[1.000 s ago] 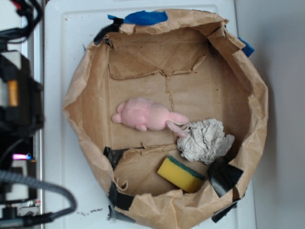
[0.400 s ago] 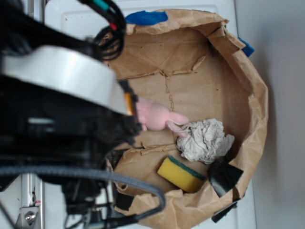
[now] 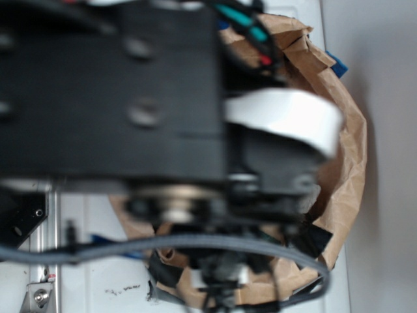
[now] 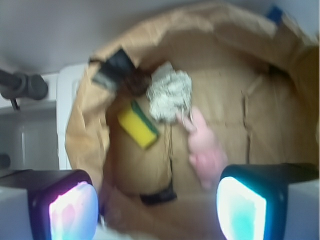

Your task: Grab the white paper.

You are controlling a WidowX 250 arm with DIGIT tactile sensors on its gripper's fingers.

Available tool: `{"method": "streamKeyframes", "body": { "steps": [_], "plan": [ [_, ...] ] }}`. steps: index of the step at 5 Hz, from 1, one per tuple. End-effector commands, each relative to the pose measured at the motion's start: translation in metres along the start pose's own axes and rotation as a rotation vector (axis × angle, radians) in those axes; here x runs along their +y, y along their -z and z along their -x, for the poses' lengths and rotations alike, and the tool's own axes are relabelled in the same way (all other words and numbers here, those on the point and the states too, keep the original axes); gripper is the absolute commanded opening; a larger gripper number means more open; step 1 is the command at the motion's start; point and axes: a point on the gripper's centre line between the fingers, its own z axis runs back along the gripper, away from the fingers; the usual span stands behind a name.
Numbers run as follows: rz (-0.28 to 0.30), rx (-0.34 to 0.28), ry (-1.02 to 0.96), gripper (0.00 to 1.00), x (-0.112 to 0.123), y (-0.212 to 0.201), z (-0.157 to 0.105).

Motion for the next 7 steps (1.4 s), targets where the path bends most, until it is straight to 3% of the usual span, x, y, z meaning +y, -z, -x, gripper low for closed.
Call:
{"method": "streamKeyframes", "body": {
  "steps": [1, 2, 4, 5, 7],
  "plan": [
    [-0.032, -0.067, 0.095, 1.0, 0.007, 0.002, -0.033],
    [-0.109, -0.078, 0.178, 1.0, 0.019, 0.024, -0.038],
    [0.022, -0.098, 0.175, 1.0, 0.052, 0.058, -0.058],
    [0.024, -0.091, 0.172, 1.0, 0.07, 0.081, -0.063],
    [0.074, -0.067, 0.2, 1.0, 0.048, 0.12, -0.066]
  ]
}}
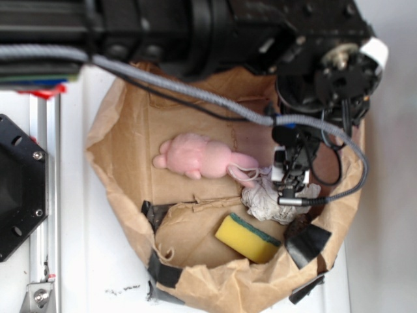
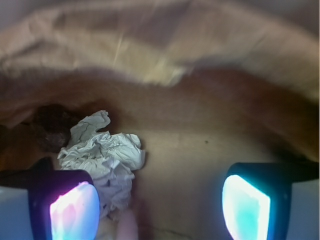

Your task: Grab the white paper.

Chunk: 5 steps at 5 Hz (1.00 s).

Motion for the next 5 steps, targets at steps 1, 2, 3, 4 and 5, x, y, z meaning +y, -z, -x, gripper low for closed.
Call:
{"method": "streamKeyframes", "body": {
  "steps": [1, 2, 3, 4, 5],
  "plan": [
    [0.06, -0.056, 0.033, 1.0, -0.028, 0.008, -0.02],
    [0.082, -0.083, 0.041, 1.0, -0.035, 0.0, -0.023],
    [0.084, -0.096, 0.06, 1.0, -0.038, -0.009, -0.022],
    [0.086, -0.079, 0.086, 1.0, -0.042, -0.007, -0.02],
    [0.127, -0.066, 0.119, 1.0, -0.045, -0.007, -0.017]
  ]
}}
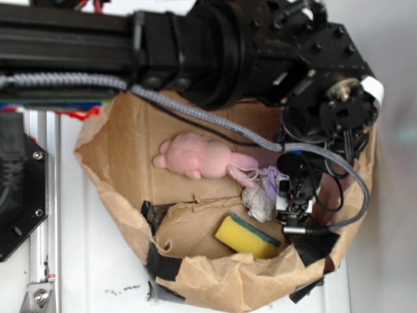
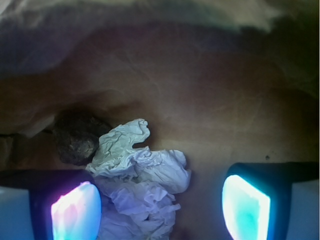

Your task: Grab the white paper.

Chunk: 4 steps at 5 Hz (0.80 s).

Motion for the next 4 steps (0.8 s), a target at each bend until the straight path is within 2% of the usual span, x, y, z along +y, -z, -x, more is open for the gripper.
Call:
{"method": "streamKeyframes", "body": {
  "steps": [1, 2, 3, 4],
  "plan": [
    [0.028, -0.049, 0.114, 1.0, -0.021, -0.017, -0.007],
    [0.036, -0.028, 0.121, 1.0, -0.021, -0.008, -0.002],
    [0.099, -0.002, 0.127, 1.0, -0.024, 0.0, 0.002],
    [0.11, 0.018, 0.134, 1.0, -0.031, 0.006, 0.006]
  ]
}}
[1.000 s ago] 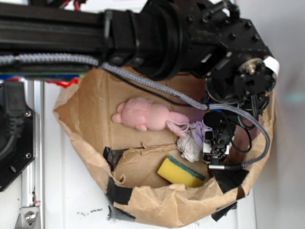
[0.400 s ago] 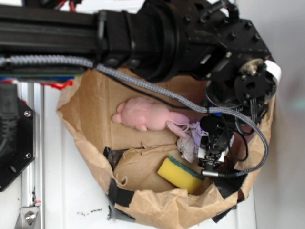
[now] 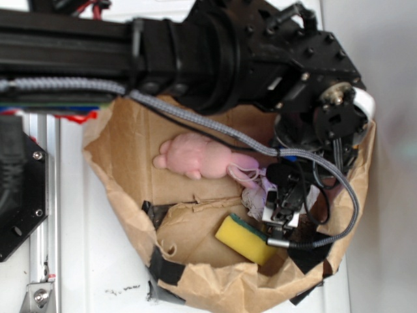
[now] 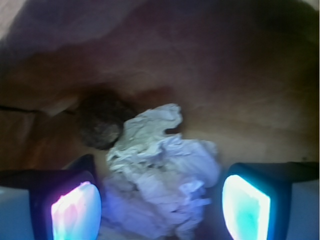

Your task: Grab the white paper.

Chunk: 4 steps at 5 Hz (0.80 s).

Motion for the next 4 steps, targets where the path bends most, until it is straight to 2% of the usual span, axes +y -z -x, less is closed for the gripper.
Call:
{"method": "streamKeyframes", "body": {
  "steps": [1, 2, 4],
  "plan": [
    [-0.014, 0.017, 0.037, 1.0, -0.014, 0.008, -0.004],
    [-0.003, 0.059, 0.004, 1.0, -0.002, 0.019, -0.002],
    [-0.029, 0.121, -0.047, 1.0, 0.018, 0.04, 0.006]
  ]
}}
